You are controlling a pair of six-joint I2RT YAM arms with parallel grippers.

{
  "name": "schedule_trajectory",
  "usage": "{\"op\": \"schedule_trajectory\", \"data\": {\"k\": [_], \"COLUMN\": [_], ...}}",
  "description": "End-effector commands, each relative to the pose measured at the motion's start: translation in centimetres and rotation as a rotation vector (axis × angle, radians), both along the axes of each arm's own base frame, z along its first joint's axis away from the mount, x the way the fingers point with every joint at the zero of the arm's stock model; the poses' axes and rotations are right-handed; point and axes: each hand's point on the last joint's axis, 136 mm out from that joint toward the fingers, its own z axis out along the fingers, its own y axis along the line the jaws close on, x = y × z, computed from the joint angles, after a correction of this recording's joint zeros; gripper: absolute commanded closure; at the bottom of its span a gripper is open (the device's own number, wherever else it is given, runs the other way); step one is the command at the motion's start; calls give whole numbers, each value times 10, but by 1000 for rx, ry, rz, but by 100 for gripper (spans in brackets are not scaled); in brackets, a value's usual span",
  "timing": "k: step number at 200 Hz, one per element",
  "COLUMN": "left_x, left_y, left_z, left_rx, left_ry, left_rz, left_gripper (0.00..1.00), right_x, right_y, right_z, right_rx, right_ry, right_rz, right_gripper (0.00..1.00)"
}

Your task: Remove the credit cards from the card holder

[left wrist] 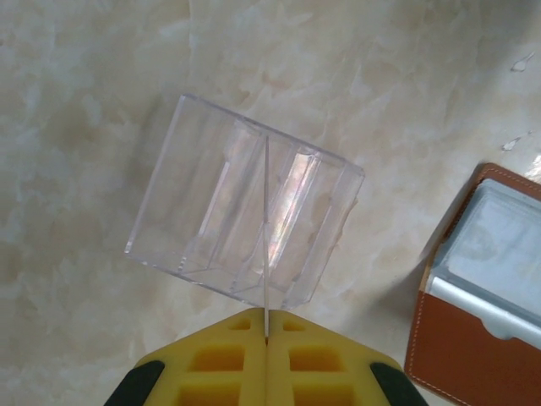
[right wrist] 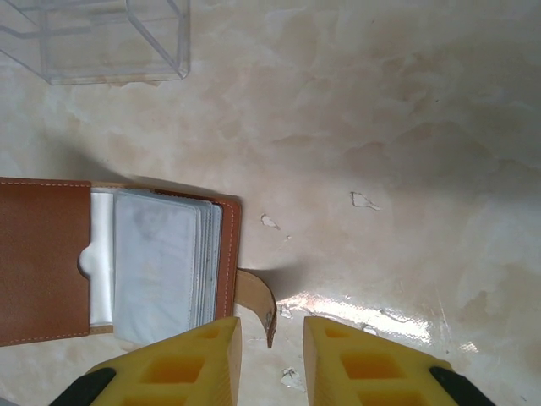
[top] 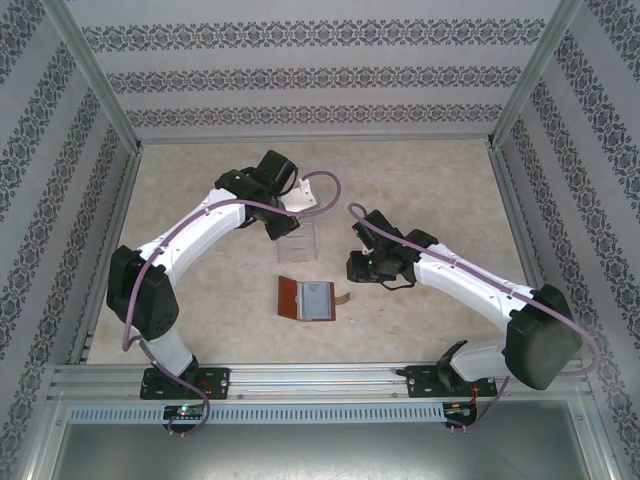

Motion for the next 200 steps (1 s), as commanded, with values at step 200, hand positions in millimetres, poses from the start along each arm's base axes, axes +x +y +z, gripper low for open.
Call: {"op": "schedule_trajectory", "data": {"k": [200], "left_x": [24], "left_y": [3], "left_z": [-19], "left_rx": [133], "left_ry": [90], "left_rz": [-124], "left_gripper": [100], "right_x": [12], "right_y": [-5], "right_z": [12], "right_rx": [-12], "right_ry": [-47], "right_rz": [5], "right_gripper": [72]}}
